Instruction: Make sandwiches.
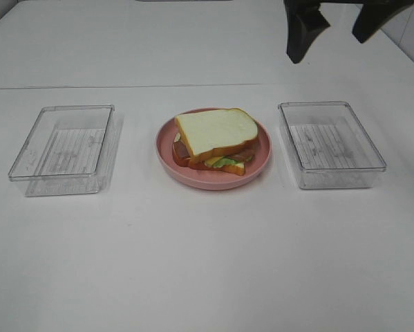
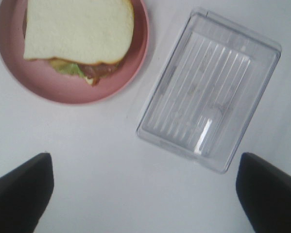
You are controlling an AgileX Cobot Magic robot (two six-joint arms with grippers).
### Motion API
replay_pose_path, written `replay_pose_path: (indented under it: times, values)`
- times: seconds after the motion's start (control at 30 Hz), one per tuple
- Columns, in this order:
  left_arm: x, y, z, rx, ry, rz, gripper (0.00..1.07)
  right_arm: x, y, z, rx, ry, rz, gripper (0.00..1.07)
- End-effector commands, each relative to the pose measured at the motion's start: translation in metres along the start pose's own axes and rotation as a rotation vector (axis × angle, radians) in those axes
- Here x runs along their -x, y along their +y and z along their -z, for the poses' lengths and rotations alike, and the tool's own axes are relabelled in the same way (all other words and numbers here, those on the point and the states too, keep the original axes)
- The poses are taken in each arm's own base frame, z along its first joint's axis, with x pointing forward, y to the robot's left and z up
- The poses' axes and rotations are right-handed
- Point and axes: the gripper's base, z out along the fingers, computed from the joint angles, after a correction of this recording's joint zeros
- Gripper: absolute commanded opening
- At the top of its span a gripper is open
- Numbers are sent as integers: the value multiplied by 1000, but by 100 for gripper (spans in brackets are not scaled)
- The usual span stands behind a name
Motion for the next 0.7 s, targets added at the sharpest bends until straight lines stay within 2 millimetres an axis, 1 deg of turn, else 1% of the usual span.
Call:
replay_pose_path:
  times: [0.03, 0.07, 0.1, 0.13, 0.17, 0.2, 0.23, 0.27, 0.3, 0.33, 0.37, 0.4, 0.43, 0.47, 0.5, 0.53, 0.57, 0.6, 0.63, 0.67, 0.7]
  values:
    - [-1, 0, 1, 2, -16, 3, 100, -29, -2, 7, -7, 134, -20, 99]
    - [-1, 0, 1, 2, -16, 3, 100, -48, -2, 12, -8, 152, -32, 99]
    - [-1, 0, 1, 2, -16, 3, 100, -57, -2, 13, -8, 161, -33, 99]
    - [-1, 0, 1, 2, -16, 3, 100, -57, -2, 13, -8, 161, -33, 99]
    - [-1, 0, 1, 2, -16, 3, 100, -74, -2, 17, -9, 174, -40, 99]
    - [-1, 0, 1, 2, -16, 3, 100, -83, -2, 19, -9, 179, -44, 99]
    - [-1, 0, 1, 2, -16, 3, 100, -83, -2, 19, -9, 179, -44, 99]
    - [-1, 0, 1, 2, -16, 3, 100, -100, -2, 22, -9, 185, -48, 99]
    - [-1, 0, 1, 2, -16, 3, 100, -110, -2, 24, -9, 186, -48, 99]
    - [-1, 0, 1, 2, -16, 3, 100, -110, -2, 24, -9, 186, -48, 99]
    - [-1, 0, 1, 2, -16, 3, 100, -127, -1, 28, -10, 188, -48, 99]
    - [-1, 0, 1, 2, -16, 3, 100, -144, -1, 35, -9, 169, -49, 99]
    - [-1, 0, 1, 2, -16, 3, 100, -144, -1, 35, -9, 169, -49, 99]
    - [-1, 0, 1, 2, -16, 3, 100, -152, -1, 38, -9, 161, -49, 99]
    - [-1, 0, 1, 2, -16, 3, 100, -167, -1, 44, -9, 139, -51, 99]
    - [-1, 0, 1, 2, -16, 3, 100, -167, -1, 44, -9, 139, -51, 99]
    - [-1, 0, 1, 2, -16, 3, 100, -175, -2, 47, -9, 125, -52, 99]
    - [-1, 0, 1, 2, -16, 3, 100, -189, -2, 53, -9, 95, -53, 99]
    - [-1, 0, 1, 2, -16, 3, 100, -189, -2, 53, -9, 95, -53, 99]
    - [-1, 0, 1, 2, -16, 3, 100, -196, -2, 57, -8, 75, -55, 99]
    - [-1, 0, 1, 2, -16, 3, 100, -196, -2, 57, -8, 75, -55, 99]
